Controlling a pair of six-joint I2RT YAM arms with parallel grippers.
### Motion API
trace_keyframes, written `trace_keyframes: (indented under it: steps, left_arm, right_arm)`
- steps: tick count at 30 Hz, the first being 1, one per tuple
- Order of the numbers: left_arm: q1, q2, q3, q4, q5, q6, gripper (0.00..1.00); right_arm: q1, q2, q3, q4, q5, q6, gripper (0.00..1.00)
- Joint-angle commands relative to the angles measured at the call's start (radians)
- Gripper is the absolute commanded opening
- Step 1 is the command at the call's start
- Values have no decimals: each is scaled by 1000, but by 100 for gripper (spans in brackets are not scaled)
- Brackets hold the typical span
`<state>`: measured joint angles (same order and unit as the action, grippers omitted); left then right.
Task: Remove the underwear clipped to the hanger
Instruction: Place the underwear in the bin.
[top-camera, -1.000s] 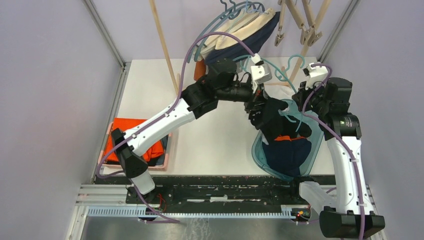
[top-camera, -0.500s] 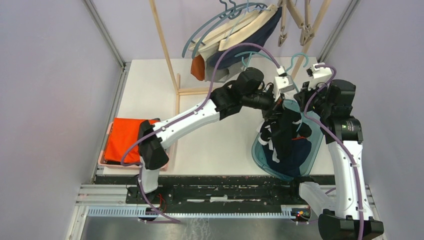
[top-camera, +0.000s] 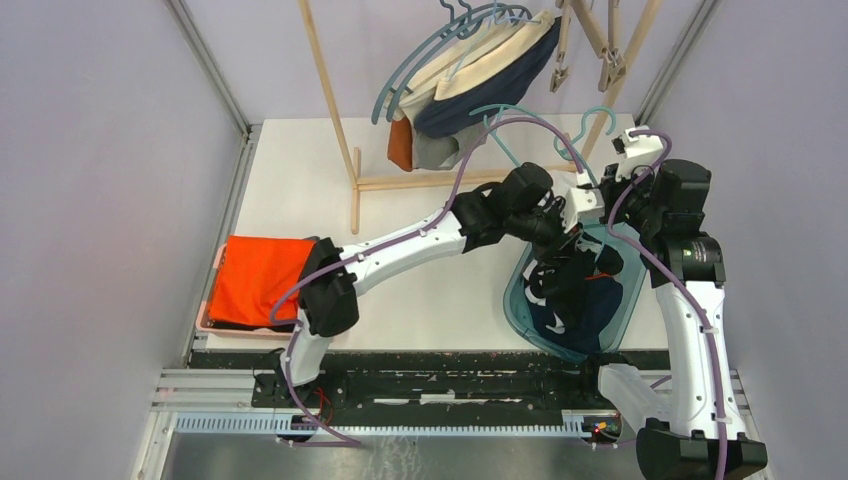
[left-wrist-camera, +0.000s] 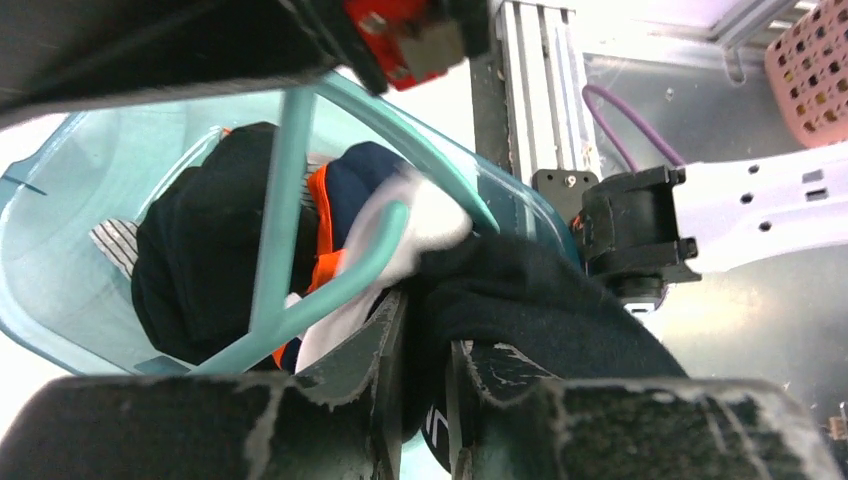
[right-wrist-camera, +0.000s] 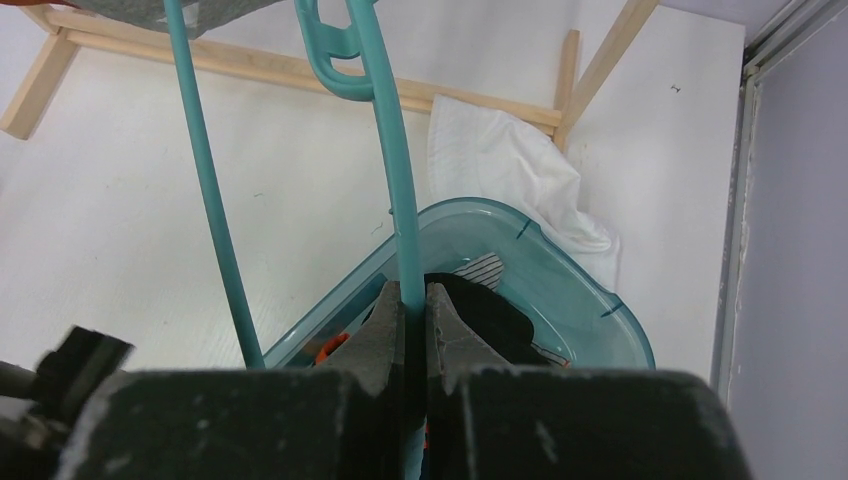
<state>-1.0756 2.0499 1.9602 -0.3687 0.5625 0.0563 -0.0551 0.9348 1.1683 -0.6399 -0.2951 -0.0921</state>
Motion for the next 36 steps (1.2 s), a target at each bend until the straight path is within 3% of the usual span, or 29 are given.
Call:
trace_keyframes:
  steps: [1, 5, 9, 11, 17, 19, 23, 28, 33, 36]
  left_arm:
    - [-32, 15, 1, -35, 9, 132, 27]
    - [-45, 19, -18, -51, 0, 164, 31]
    - [-47, 13, -10, -85, -23, 189, 42]
    - [-48, -12, -4, -108, -37, 217, 52]
    - [-47, -153, -70, -162, -124, 315, 92]
    - [-47, -208, -122, -141, -188, 335, 99]
    - [-47, -288, -153, -141, -304, 358, 99]
    - [-47, -361, -144, -254, -379, 395, 99]
    - [-32, -500, -211, -355, -481, 459, 99]
    - [24, -589, -241, -422, -471, 480, 99]
  right_arm:
    - [-5, -8, 24, 54, -4, -11, 1]
    - [-5, 15, 69, 16, 62, -81, 1]
    - [-5, 28, 120, -30, 80, -154, 1]
    - [-5, 31, 146, -72, 55, -199, 1]
    - [-5, 14, 186, -198, 10, -345, 1]
    - [-5, 7, 186, -221, 10, -381, 1]
    - [-5, 33, 216, -284, -52, -405, 1]
    - [-5, 68, 252, -381, -166, -460, 2]
    - [-5, 28, 226, -467, -298, -611, 1]
    - [-4, 11, 213, -531, -395, -699, 1]
